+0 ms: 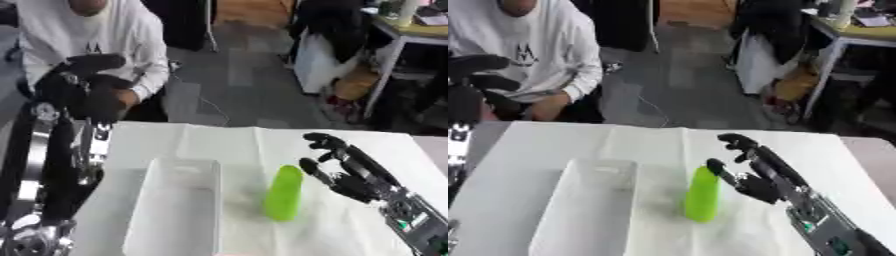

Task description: Pick up objects on the table and place them in the box.

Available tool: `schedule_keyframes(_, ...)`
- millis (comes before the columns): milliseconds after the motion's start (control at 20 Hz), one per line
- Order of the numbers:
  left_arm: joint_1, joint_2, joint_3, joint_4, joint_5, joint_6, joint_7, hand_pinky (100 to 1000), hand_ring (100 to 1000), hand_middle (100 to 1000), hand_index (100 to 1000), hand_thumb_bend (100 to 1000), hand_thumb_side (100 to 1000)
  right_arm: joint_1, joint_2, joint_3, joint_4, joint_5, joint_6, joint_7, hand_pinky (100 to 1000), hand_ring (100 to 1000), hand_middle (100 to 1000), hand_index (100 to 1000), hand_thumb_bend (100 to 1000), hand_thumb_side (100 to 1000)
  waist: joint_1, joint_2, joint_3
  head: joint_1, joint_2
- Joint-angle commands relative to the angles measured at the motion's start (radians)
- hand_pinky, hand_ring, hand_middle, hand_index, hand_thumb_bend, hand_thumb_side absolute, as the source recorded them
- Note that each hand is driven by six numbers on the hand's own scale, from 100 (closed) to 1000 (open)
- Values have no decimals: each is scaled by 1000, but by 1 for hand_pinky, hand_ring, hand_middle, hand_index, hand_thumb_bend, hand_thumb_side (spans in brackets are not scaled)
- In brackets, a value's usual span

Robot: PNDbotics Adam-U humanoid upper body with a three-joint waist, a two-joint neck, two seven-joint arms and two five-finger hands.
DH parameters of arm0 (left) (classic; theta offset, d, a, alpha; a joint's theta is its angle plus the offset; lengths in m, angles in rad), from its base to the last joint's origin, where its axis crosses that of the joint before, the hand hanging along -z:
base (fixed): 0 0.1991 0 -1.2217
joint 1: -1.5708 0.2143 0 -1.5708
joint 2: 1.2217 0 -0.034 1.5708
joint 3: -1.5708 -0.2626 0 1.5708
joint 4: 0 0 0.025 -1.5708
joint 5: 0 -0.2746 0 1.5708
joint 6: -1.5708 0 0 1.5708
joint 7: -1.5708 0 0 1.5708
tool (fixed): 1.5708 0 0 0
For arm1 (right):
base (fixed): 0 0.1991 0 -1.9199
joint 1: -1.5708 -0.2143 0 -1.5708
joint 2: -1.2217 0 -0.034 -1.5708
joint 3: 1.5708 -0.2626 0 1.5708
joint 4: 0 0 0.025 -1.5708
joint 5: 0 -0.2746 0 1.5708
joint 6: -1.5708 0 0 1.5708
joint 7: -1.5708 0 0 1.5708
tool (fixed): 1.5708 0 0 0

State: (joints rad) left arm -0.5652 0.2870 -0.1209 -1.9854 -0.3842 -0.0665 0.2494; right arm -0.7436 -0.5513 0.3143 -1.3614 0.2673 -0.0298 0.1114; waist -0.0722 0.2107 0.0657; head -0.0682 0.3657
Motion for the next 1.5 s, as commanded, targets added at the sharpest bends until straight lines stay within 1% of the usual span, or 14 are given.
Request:
schedule_keyframes(50,-13,4,-1,-15,0,-1,-6,526,622,734,814,208,879,-24,3,-9,5,17,7,-2,791,909,948,976,530,957,5,-14,1,-17,-7)
schedule_keyframes(150,-12,5,-1,-15,0,0,-8,526,621,734,813,207,881,-27,19,-13,13,38,21,-13,795,911,946,971,529,943,7,-15,0,-22,-5)
schedule_keyframes(200,-11,5,-1,-15,0,0,-9,526,622,734,812,207,881,-29,27,-14,18,51,30,-22,795,912,945,967,514,926,7,-15,-1,-25,-5)
schedule_keyframes(350,-9,6,-2,-15,1,2,-11,526,621,734,811,206,882,-35,59,-13,39,87,69,-50,796,914,948,963,517,920,10,-16,-3,-39,-5)
schedule_keyframes(450,-8,7,-2,-15,1,2,-12,526,621,734,809,205,882,-37,77,-12,49,106,86,-67,795,915,951,963,521,922,11,-17,-4,-45,-4)
schedule_keyframes(550,-7,7,-2,-15,1,2,-13,525,621,734,809,204,884,-38,94,-12,58,118,97,-83,794,917,956,962,538,902,13,-17,-5,-49,-5)
schedule_keyframes(750,-6,6,-2,-15,2,2,-15,525,621,734,808,202,886,-40,118,-16,73,135,106,-138,792,914,960,957,554,862,15,-16,-6,-56,-7)
schedule_keyframes(950,-6,6,-2,-15,4,3,-18,524,620,734,808,201,887,-42,142,-15,95,139,109,-187,783,911,958,956,553,870,18,-15,-7,-59,-8)
schedule_keyframes(1300,-10,1,-4,-15,7,3,-23,524,621,734,809,198,890,-52,161,-11,140,142,112,-193,787,914,966,968,541,878,22,-10,-4,-68,-14)
schedule_keyframes(1350,-11,0,-4,-15,8,3,-23,524,620,734,810,199,890,-54,162,-11,146,147,111,-194,799,930,974,969,536,873,23,-8,-3,-69,-16)
schedule_keyframes(1400,-12,-1,-4,-15,8,2,-24,524,620,734,810,199,890,-56,162,-12,152,152,110,-195,798,928,973,969,536,873,23,-7,-2,-71,-18)
schedule_keyframes(1450,-13,-3,-4,-15,9,2,-24,524,620,735,812,197,892,-58,163,-13,158,158,109,-195,815,954,980,974,529,874,24,-6,-1,-72,-20)
schedule_keyframes(1500,-15,-5,-4,-15,9,2,-25,524,620,735,812,197,892,-60,163,-13,164,163,107,-196,815,954,980,974,529,874,24,-4,1,-74,-24)
